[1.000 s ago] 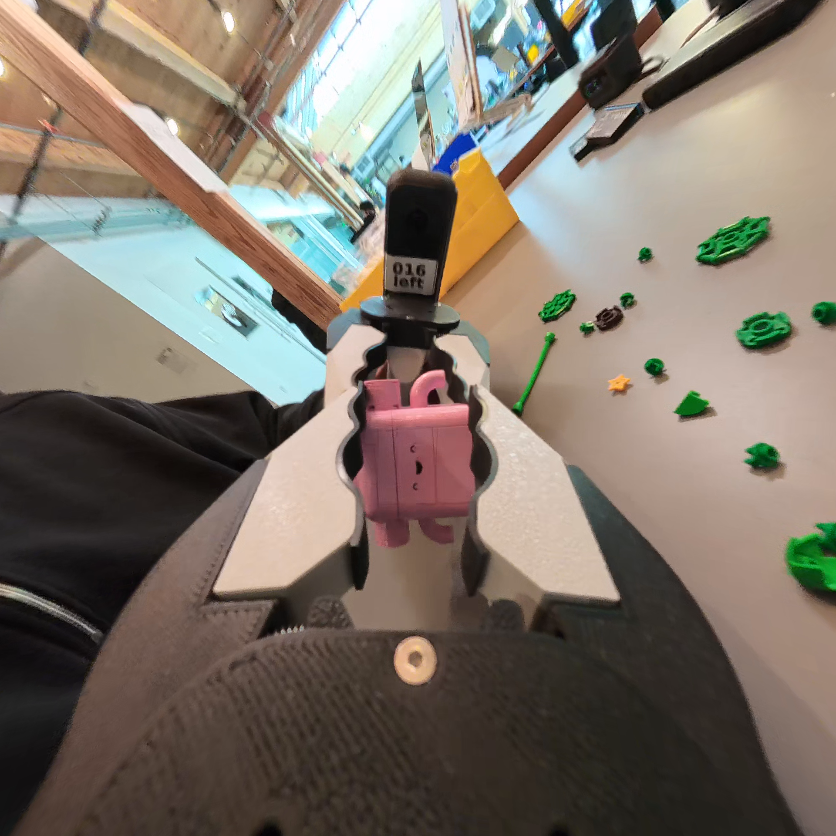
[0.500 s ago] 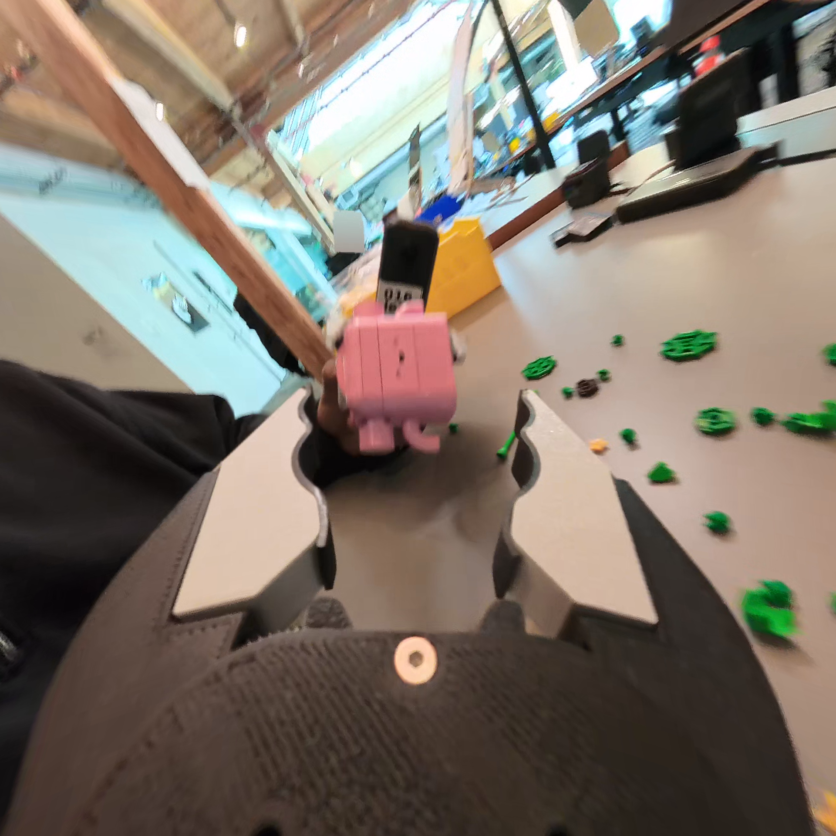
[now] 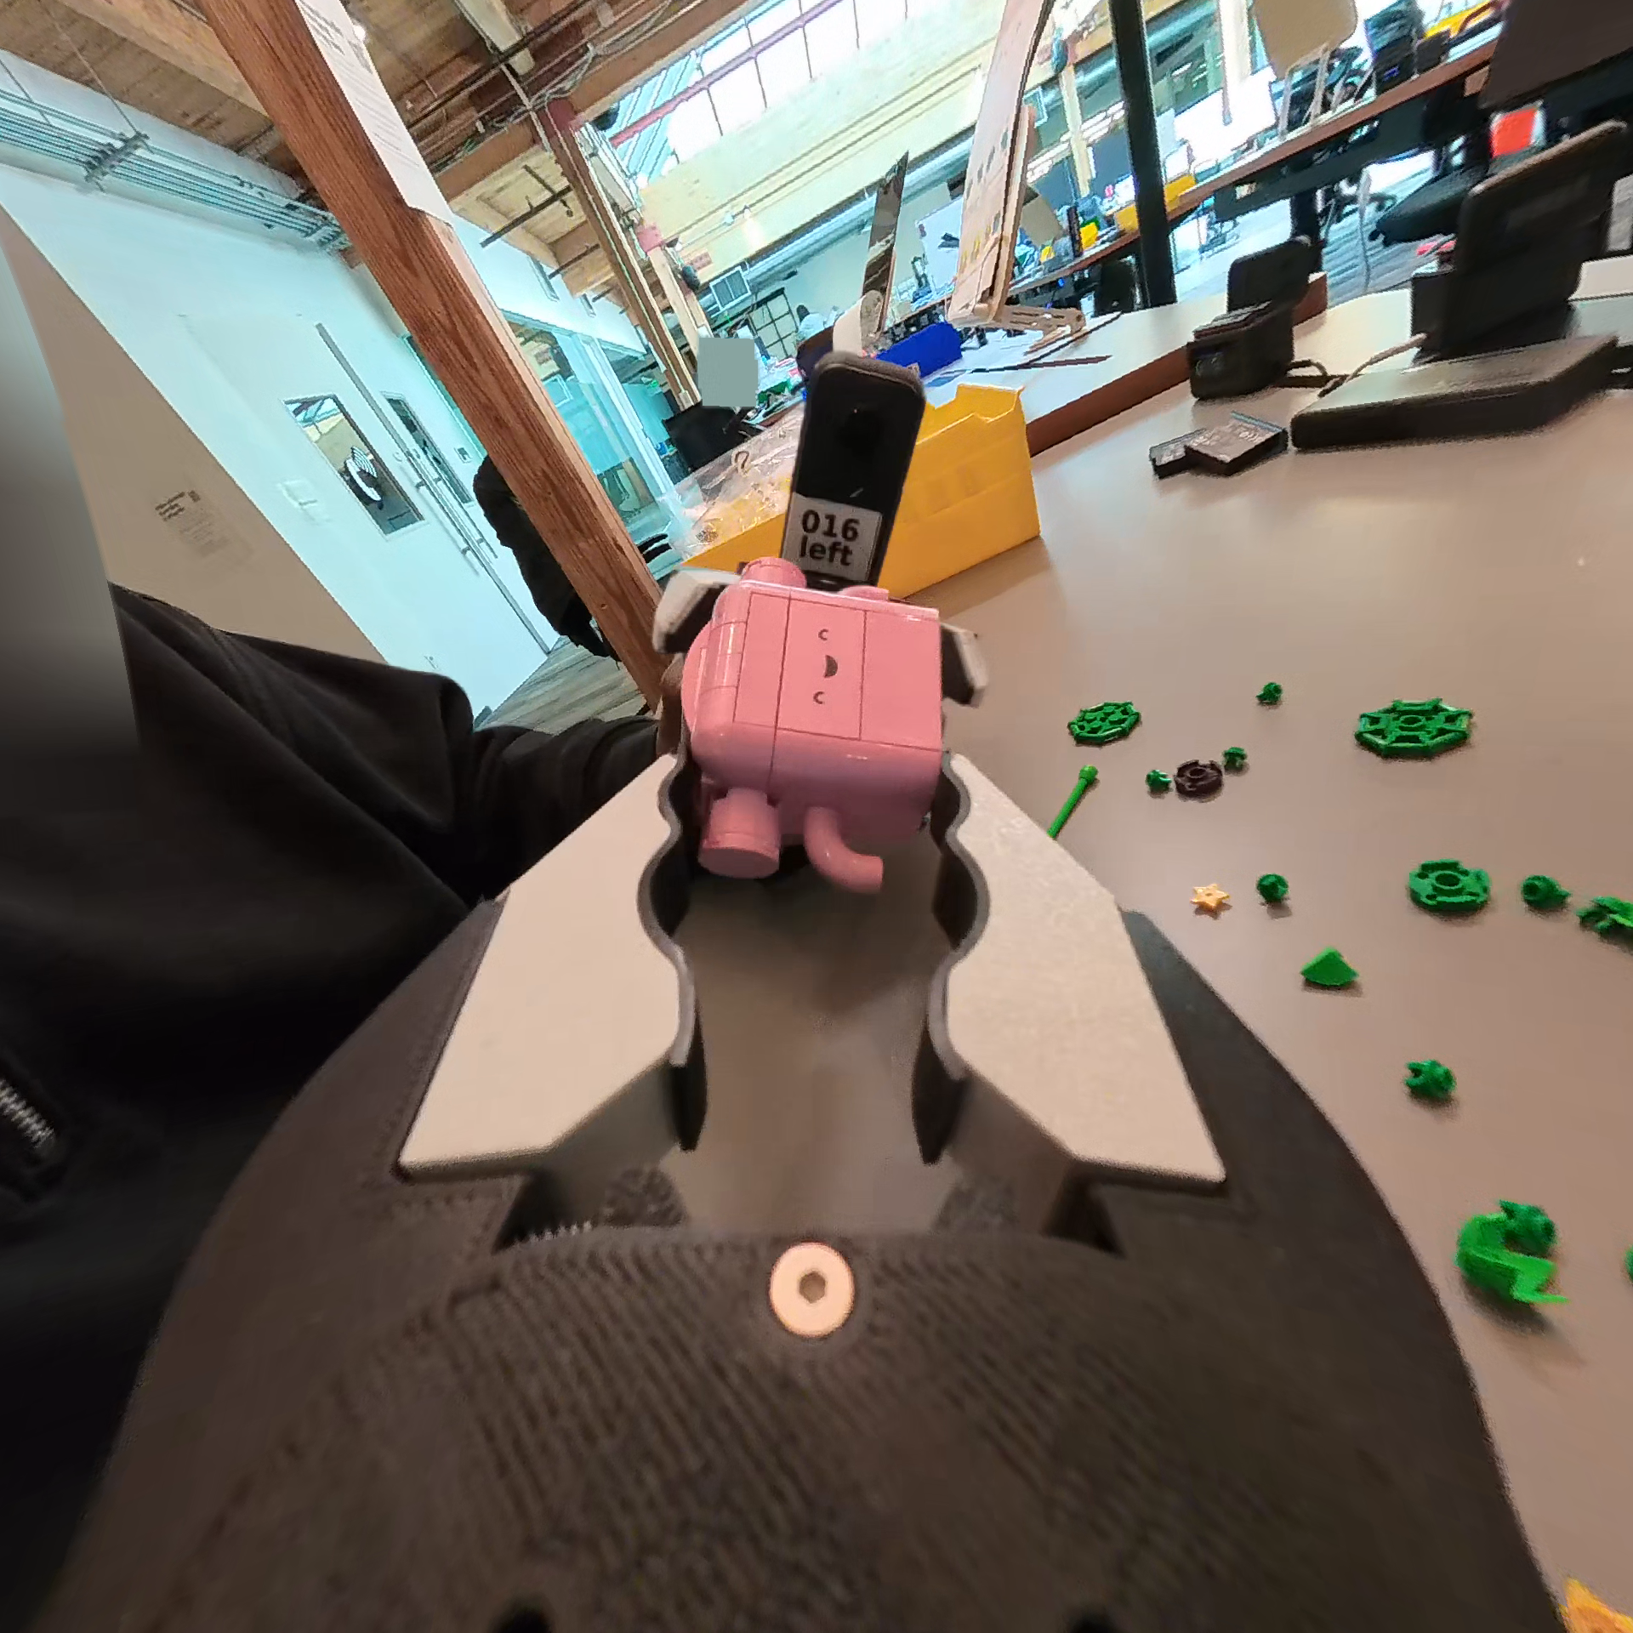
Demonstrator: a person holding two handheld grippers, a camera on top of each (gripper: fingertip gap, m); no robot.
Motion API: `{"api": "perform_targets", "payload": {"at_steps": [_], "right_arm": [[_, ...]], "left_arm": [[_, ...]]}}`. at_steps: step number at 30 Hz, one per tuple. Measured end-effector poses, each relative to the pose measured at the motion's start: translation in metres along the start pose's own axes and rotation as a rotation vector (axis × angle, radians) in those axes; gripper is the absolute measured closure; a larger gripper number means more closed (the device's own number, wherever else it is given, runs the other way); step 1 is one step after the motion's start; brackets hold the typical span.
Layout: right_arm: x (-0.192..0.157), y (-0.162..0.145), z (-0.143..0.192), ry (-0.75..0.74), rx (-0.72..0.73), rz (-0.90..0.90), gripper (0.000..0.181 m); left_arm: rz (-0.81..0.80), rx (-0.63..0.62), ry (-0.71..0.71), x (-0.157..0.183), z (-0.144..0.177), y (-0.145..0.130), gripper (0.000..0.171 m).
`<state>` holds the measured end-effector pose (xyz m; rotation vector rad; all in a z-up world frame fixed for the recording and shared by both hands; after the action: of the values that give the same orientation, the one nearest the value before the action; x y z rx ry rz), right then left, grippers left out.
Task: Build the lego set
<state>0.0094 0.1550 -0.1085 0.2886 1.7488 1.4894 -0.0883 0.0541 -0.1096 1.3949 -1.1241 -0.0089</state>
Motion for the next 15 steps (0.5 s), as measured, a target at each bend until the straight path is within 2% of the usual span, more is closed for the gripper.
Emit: {"api": "perform_targets", "payload": {"at_steps": [7, 9, 12, 15], "right_arm": [[0.001, -0.007, -0.001, 0.036, -0.126, -0.005, 0.128], [-0.001, -0.007, -0.001, 0.052, -0.132, 0.008, 0.128], [-0.005, -0.005, -0.001, 0.061, -0.129, 0.065, 0.129], [-0.011, -0.002, -0.001, 0.082, -0.091, 0.113, 0.129]], "left_arm": [[-0.024, -0.106, 0.006, 0.001, -0.005, -0.008, 0.114], [-0.023, -0.125, 0.000, 0.001, -0.004, -0.009, 0.121], [-0.049, -0.154, -0.013, 0.005, -0.005, -0.009, 0.121], [-0.141, -0.156, -0.013, 0.014, -0.006, -0.007, 0.121]]}}
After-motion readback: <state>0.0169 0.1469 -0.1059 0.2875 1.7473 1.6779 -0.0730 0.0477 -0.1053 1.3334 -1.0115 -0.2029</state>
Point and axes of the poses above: each gripper's, where its closed fingertips meet, z back along the fingers, y out of its top, x = y × z across the jaws, the point moved 7 cm from there along z, back along the fingers, and after that the axes turned 1 degree about -x, right-handed, at the moved point
